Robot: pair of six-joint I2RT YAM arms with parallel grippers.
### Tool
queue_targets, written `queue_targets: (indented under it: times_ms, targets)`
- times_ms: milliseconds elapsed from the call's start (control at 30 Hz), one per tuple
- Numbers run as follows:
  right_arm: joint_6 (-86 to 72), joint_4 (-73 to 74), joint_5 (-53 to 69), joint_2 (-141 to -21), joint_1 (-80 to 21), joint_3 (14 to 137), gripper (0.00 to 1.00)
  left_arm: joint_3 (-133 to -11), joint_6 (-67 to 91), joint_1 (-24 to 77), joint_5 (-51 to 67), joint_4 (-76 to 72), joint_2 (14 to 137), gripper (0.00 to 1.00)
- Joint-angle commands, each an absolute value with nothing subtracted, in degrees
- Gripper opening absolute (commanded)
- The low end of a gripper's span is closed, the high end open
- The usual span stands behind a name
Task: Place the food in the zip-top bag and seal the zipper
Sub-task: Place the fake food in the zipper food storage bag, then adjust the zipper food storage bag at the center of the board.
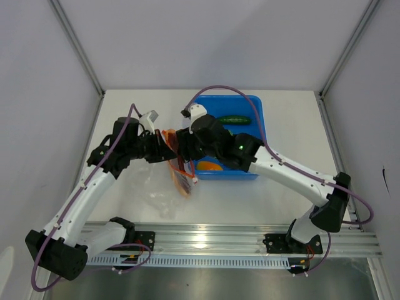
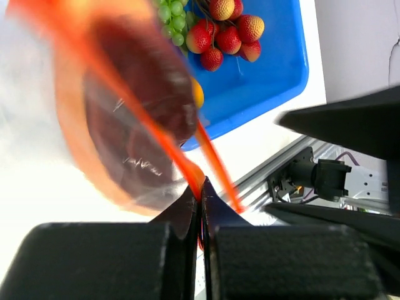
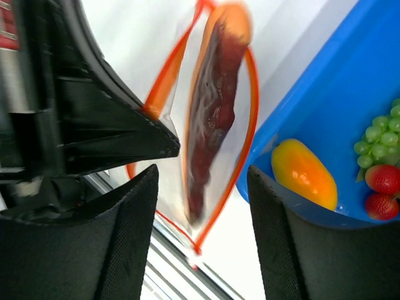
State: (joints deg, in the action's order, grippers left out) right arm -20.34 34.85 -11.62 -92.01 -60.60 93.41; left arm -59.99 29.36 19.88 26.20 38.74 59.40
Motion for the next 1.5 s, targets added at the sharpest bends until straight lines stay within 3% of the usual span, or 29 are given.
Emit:
queue_targets:
  times_ms: [0,300,600,1300,1433,1467]
  targets:
    - [-20.13,32.97,-10.9,-87.98,-59.24,91.95,0.6,-60.55,28.21,20.39,26.45,36.12,58.45,0.01]
    - [-22.24,27.51,-0.81,-82.79,-51.6,82.18,0.51,-61.26,28.83,20.39,28.3,36.39,57.92,0.01]
    - [-21.71,22.07,10.71,-87.45,-48.96,80.77,0.53,-61.87,29.53,20.39,30.67,36.56,56.69,0.01]
    - [-23.91,16.44,16.79,-97.99,-49.66,81.56,0.41,-62.58,29.88,20.39,33.4,37.27,54.93,0.01]
    - [-22.68,17.66,16.44,-100.19,-49.22,83.93,0.0,-62.4,28.83,20.39,31.91,38.58,54.93,0.0]
    - [-21.63,18.28,15.39,-100.37,-49.39,85.33,0.0,-62.58,28.48,20.39,29.47,39.37,54.84,0.01]
